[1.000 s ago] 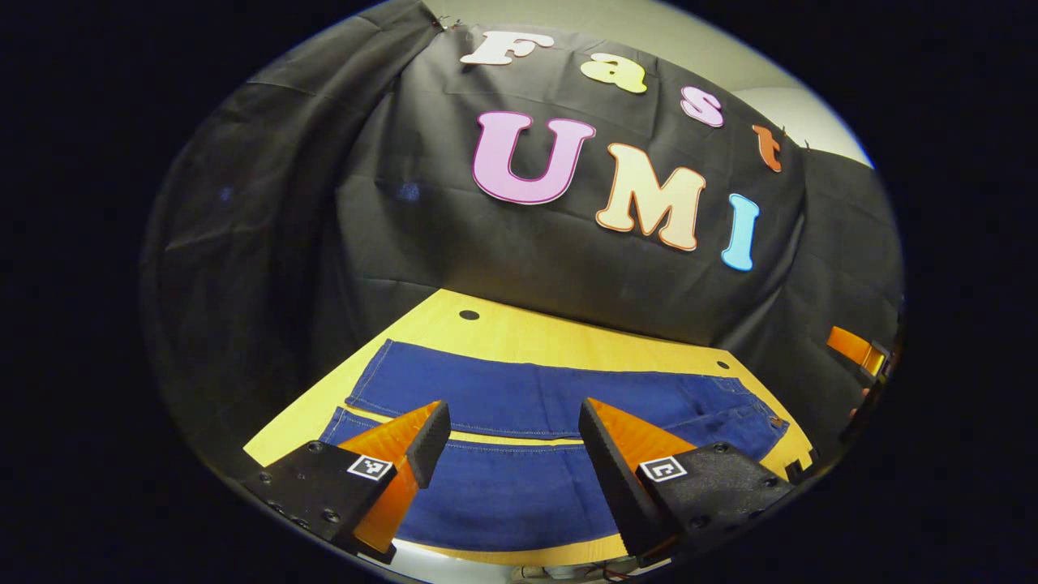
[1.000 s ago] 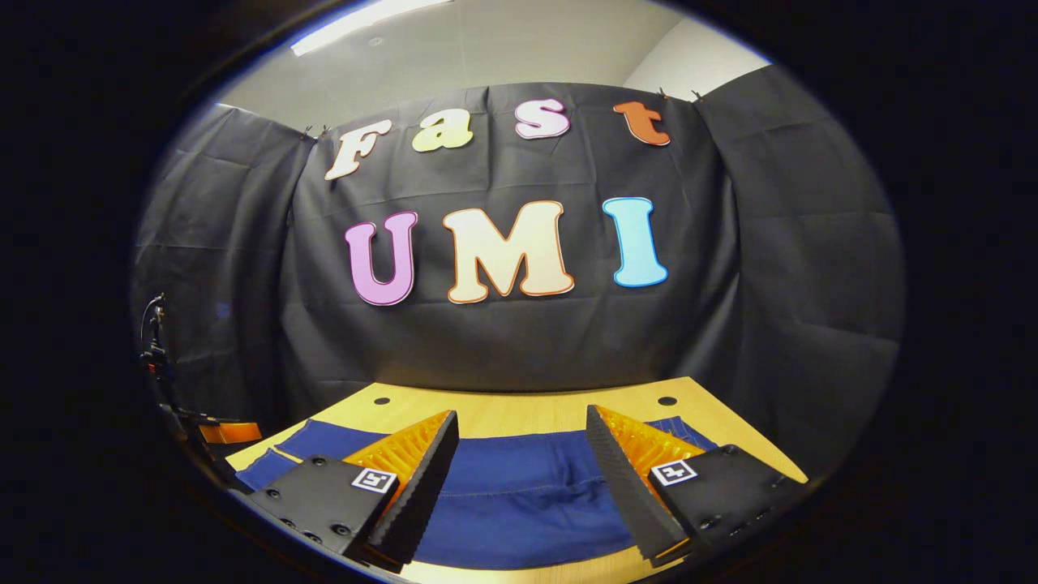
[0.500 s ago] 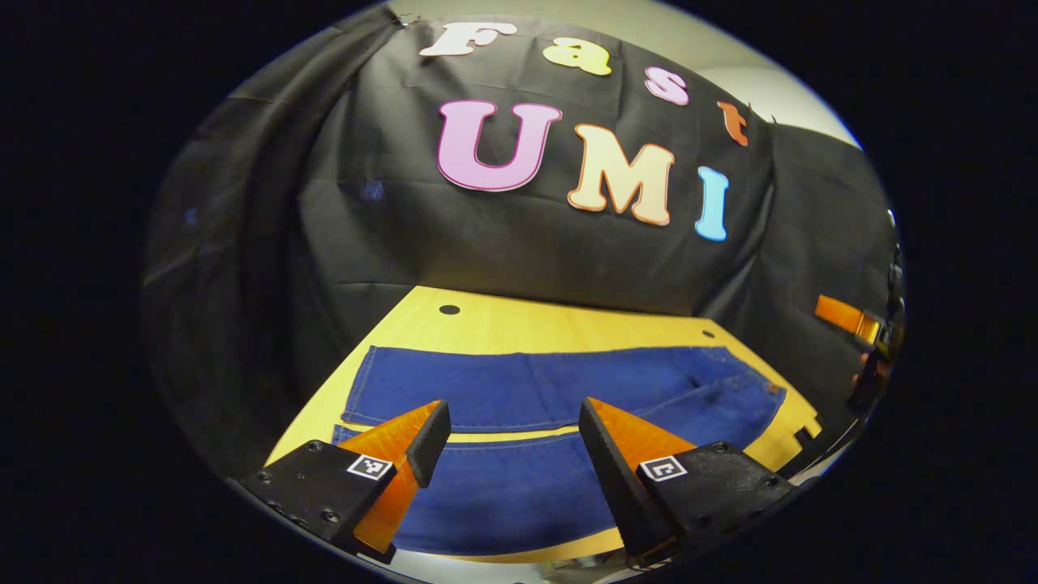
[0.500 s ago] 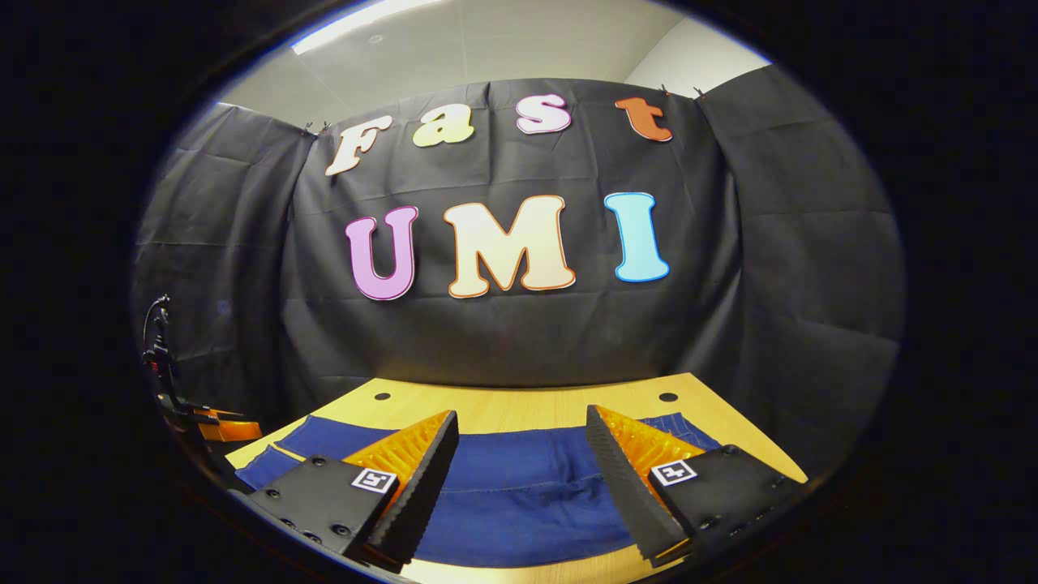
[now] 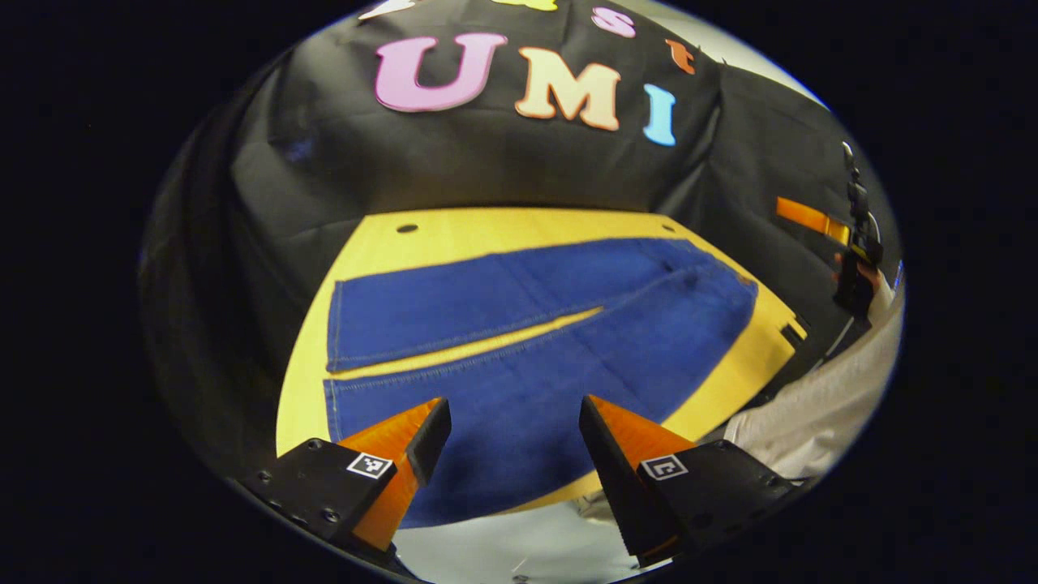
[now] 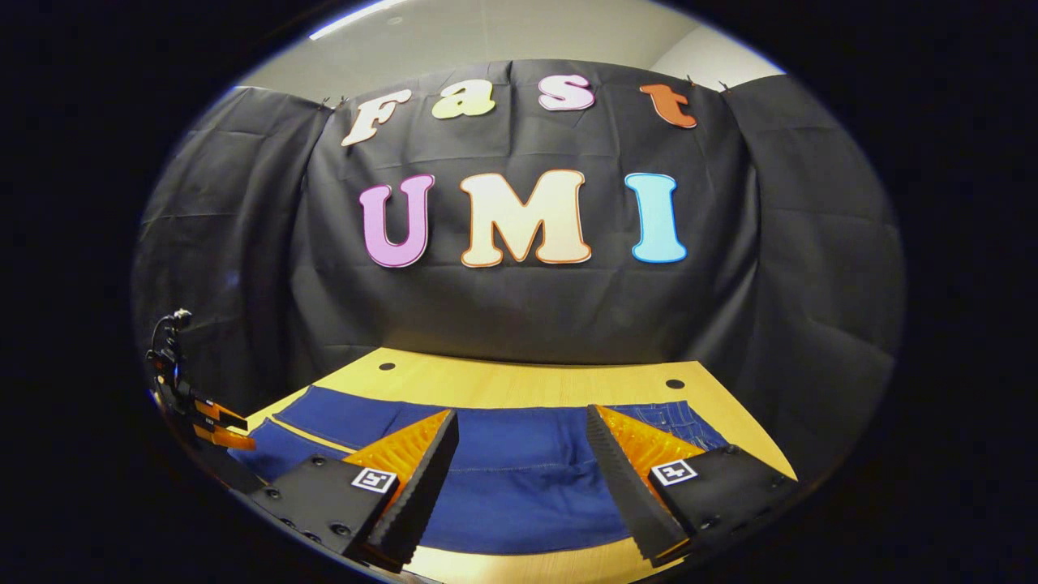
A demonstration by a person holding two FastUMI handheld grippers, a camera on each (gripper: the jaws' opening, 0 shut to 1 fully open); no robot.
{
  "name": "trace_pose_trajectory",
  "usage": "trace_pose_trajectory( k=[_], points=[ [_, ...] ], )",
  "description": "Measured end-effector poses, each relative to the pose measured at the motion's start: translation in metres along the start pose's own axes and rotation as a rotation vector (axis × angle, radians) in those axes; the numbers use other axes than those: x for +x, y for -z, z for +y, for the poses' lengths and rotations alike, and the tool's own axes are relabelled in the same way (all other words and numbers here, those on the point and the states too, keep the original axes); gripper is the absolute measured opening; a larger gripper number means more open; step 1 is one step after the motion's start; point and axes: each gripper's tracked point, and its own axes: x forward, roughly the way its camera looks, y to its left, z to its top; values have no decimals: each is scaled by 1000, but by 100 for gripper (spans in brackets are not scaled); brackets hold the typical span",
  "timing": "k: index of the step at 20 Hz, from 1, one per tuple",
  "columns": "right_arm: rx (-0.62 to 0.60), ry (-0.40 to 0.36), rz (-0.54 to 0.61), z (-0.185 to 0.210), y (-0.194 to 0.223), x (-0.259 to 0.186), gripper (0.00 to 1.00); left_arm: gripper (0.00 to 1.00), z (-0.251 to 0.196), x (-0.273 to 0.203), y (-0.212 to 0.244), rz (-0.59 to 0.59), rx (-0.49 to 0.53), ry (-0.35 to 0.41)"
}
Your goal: Grasp the waist and the cuffs of the jeans and fold them to make the two legs overlap; first hold the waist and fold one-third of the jeans toward the cuffs, then hold the cuffs and fold the remaining one-third in the same direction to finish folding.
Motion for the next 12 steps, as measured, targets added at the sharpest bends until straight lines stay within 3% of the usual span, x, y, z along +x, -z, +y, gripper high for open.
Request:
trace_pose_trajectory(
  k=[3, 5, 8, 9, 10, 11, 12],
  points=[
    [16, -13, 26, 1, 5, 3, 98, 96, -9, 3, 25, 100, 17, 89],
    [29, -14, 31, 0, 4, 3, 93, 95, -6, 5, 42, 158, 34, 103],
    [44, -3, 46, -5, 8, 5, 94, 95, -6, 9, 60, 227, 69, 117],
    [50, 5, 51, -8, 9, 6, 98, 95, -7, 9, 65, 250, 77, 132],
    [56, 13, 56, -11, 11, 6, 94, 95, -6, 10, 69, 272, 91, 142],
    [61, 19, 59, -13, 11, 6, 98, 95, -6, 13, 73, 291, 107, 145],
    [62, 26, 63, -15, 12, 7, 94, 95, -6, 16, 76, 307, 128, 145]
  ],
)
